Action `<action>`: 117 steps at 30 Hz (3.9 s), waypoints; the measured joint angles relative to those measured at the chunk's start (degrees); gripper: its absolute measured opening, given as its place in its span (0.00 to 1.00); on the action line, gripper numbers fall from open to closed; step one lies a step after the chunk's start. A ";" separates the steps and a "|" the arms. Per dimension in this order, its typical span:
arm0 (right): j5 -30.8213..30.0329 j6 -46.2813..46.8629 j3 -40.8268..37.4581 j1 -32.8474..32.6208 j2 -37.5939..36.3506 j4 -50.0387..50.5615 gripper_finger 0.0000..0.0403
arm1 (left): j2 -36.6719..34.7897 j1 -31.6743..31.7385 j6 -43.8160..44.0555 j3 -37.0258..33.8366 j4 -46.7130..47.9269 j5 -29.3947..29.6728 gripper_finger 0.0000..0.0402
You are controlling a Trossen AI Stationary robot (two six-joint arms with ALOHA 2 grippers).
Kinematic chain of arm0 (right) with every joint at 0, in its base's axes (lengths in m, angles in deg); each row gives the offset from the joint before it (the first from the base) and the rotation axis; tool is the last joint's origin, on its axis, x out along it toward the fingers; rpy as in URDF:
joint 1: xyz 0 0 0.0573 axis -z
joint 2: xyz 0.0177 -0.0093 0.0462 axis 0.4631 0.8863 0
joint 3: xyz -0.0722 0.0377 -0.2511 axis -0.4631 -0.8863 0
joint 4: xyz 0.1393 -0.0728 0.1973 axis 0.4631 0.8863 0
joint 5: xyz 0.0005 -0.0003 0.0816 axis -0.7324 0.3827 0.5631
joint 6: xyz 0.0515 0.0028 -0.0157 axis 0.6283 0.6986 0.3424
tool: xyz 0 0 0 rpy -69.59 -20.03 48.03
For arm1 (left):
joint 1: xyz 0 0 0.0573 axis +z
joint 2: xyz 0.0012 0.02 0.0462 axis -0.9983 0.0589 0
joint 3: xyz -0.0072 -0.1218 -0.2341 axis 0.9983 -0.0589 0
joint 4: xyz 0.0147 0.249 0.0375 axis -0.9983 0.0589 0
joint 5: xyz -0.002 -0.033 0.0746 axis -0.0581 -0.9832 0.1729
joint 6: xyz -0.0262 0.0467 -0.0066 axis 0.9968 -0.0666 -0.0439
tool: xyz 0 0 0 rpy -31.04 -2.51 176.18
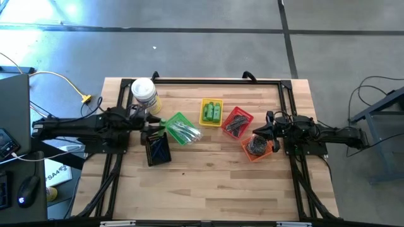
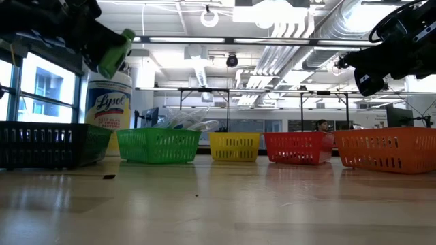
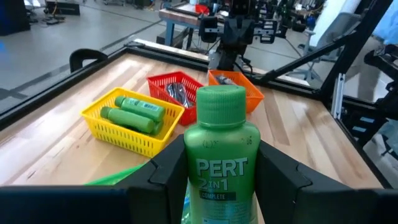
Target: Pick & Place Travel size toiletries
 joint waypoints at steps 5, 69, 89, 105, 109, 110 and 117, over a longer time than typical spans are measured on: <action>-0.29 -0.46 0.00 0.00 0.00 0.00 0.00 | 3.45 0.00 0.17 2.48 0.00 1.29 0.35; -0.25 -3.30 -0.02 0.00 0.24 0.30 0.00 | 50.26 8.65 2.17 38.04 -2.70 0.85 0.35; -2.95 -3.34 0.00 0.00 0.22 0.48 0.00 | 58.60 16.31 6.20 38.06 -9.95 -7.05 0.35; -3.02 -3.54 -0.02 0.00 0.22 0.39 0.00 | 60.62 17.05 8.12 38.13 -12.95 -6.32 0.35; -3.15 -3.53 0.00 0.02 0.22 0.37 0.00 | 60.77 17.37 10.02 38.13 -12.76 -5.54 0.35; -3.15 -3.52 -0.02 0.00 0.22 0.35 0.00 | 61.36 17.23 10.42 38.12 -13.15 -5.32 0.35; -3.13 -3.52 -0.02 0.00 0.22 0.16 0.00 | 65.74 17.25 14.27 39.85 -12.29 -4.70 0.35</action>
